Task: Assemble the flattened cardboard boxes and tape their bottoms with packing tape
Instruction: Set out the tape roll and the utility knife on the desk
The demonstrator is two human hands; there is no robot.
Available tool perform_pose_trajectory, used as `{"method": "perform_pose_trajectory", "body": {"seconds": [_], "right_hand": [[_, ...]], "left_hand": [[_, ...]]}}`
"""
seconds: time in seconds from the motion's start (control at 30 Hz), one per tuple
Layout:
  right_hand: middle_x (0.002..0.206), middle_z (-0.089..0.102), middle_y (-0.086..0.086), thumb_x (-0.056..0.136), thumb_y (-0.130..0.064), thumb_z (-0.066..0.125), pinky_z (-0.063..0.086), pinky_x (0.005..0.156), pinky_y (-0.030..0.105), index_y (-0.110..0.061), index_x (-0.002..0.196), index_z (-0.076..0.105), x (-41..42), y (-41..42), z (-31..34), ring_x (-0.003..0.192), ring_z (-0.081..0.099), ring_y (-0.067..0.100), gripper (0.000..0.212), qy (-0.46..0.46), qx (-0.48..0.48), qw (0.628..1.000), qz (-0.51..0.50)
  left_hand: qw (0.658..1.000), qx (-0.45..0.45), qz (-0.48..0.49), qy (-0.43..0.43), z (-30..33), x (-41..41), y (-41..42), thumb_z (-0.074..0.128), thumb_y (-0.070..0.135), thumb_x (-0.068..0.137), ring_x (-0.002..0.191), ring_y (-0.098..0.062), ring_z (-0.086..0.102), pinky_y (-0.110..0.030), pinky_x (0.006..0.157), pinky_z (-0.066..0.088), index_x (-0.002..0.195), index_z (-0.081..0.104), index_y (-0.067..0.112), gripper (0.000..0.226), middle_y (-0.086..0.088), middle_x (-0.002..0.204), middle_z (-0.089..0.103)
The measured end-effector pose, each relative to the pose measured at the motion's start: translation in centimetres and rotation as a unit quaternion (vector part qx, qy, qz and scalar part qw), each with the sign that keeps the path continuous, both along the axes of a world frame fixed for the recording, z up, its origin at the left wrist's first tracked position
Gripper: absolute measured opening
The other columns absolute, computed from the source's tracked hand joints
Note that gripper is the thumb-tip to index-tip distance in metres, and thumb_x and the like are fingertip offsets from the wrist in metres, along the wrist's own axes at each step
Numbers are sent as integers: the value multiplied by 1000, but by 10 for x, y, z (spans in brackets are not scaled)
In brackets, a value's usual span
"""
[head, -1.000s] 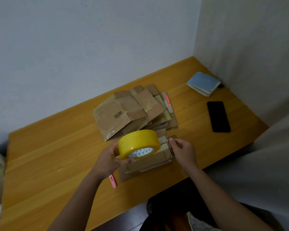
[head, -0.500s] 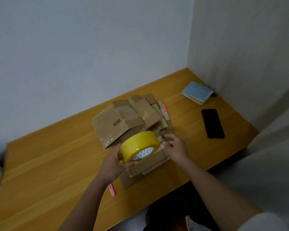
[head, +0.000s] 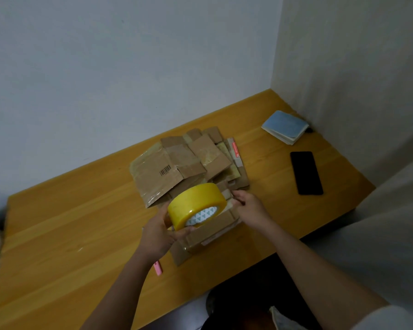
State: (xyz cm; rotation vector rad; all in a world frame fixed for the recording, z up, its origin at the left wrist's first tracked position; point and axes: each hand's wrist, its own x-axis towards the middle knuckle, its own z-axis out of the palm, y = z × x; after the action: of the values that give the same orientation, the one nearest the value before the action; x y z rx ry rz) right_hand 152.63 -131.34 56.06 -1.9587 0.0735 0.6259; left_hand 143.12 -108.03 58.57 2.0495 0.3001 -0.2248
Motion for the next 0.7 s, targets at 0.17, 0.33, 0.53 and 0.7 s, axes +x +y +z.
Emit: {"method": "perform_pose_trajectory", "body": {"seconds": [0.17,0.33,0.53,0.7], "right_hand": [[152,39,2,100,-16,52,39,103,30,-20,153,26,-7,5,-6,137,39,21,59,11,22,999,38],[152,39,5,95,-5,58,38,111,38,-19,154,26,-12,6,-9,138,37,21,68,-101,-15,994,35],[153,35,8,93,8,51,18,115,12,-7,141,46,-24,5,-13,144,23,17,51,-255,-41,961,98],[157,24,10,94,4,48,10,119,40,0,136,51,-19,-8,-28,143,23,24,43,-336,-120,907,224]], "left_hand": [[1000,-1,1,5,2,0,3,86,48,58,106,-5,64,-39,90,55,135,48,29,87,11,118,66],[1000,15,-16,6,21,9,-5,86,53,50,111,-12,58,-40,93,53,130,49,22,94,6,126,57],[981,99,-106,-128,41,18,-15,78,35,75,122,-11,46,-41,98,47,137,40,34,72,9,133,46],[979,87,-128,-129,42,20,-19,77,31,79,128,-6,41,-31,101,44,144,34,43,78,16,144,42]]}}
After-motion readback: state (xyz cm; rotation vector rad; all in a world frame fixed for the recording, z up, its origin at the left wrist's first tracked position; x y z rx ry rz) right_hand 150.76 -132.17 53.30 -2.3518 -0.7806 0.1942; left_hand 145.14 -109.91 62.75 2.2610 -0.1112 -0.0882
